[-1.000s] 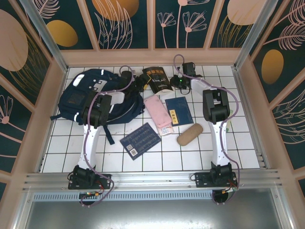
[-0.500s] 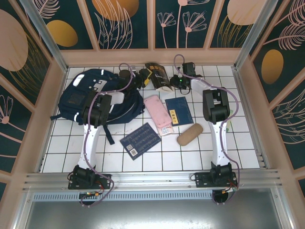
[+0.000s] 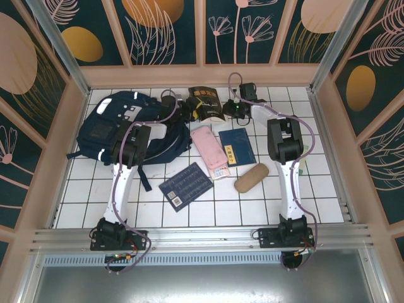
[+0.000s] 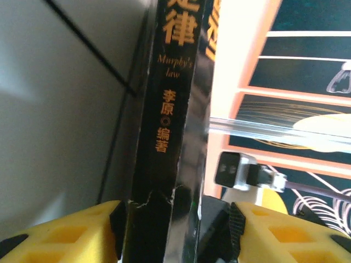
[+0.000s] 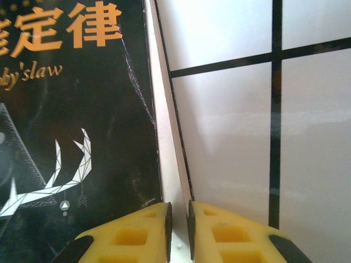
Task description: Pack books, pencil case, and school supplies into a backpack
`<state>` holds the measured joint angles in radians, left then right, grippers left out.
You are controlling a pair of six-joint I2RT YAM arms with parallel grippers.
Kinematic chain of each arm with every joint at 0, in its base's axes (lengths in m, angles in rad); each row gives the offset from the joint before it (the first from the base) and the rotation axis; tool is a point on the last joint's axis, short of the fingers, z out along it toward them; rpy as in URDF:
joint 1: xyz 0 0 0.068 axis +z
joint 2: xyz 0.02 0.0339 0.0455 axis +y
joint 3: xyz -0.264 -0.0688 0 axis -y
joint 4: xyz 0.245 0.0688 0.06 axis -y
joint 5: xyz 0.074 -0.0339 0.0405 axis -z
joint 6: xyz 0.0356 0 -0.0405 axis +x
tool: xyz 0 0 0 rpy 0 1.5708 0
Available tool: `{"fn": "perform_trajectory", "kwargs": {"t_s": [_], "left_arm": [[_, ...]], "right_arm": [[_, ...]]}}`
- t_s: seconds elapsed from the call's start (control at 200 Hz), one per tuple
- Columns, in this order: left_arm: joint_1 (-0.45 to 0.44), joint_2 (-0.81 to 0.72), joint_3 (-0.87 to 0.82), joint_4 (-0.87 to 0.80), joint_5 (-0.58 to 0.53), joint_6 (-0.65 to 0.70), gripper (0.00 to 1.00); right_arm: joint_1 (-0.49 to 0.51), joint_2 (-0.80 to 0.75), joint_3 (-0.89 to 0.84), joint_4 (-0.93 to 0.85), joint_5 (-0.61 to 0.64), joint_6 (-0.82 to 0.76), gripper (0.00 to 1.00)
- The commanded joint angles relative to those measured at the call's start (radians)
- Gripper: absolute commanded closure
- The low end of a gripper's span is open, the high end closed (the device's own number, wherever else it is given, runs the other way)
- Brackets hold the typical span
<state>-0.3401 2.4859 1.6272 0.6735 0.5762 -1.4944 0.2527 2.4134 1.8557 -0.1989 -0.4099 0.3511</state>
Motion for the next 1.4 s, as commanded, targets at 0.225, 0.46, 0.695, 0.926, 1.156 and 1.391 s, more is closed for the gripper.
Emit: {"fn": "perform_trajectory", "kwargs": {"t_s": [0.225,0.46,0.695,0.926,1.156,1.391], "left_arm": [[-0.02,-0.034,0.119,-0.31,-0.008,0.251,0.76],[-0.02,-0.09,0.116,-0.298,0.022,0.3,0.86],[-0.019,-0.175,0.068,-0.152,0.122,0.279,0.97],[-0.019,-0.296,-0.041,-0.018,0.239,0.247,1.0],[-0.022,-0.432,-0.211,0.102,0.28,0.203,1.0],[-0.044,-0.532,-0.32,0.123,0.285,0.215,1.0]], "right_arm": [[0.013,-0.086,-0.067,-0.028,0.048,0.077,0.65],[-0.041,-0.259,-0.223,0.08,0.094,0.154,0.46],[-0.12,-0.364,-0.403,0.327,-0.193,0.315,0.36],[-0.131,-0.418,-0.466,0.461,-0.414,0.369,0.36],[-0.133,-0.433,-0.536,0.58,-0.569,0.452,0.35],[-0.108,-0.447,-0.669,0.988,-0.696,0.733,0.28]]}}
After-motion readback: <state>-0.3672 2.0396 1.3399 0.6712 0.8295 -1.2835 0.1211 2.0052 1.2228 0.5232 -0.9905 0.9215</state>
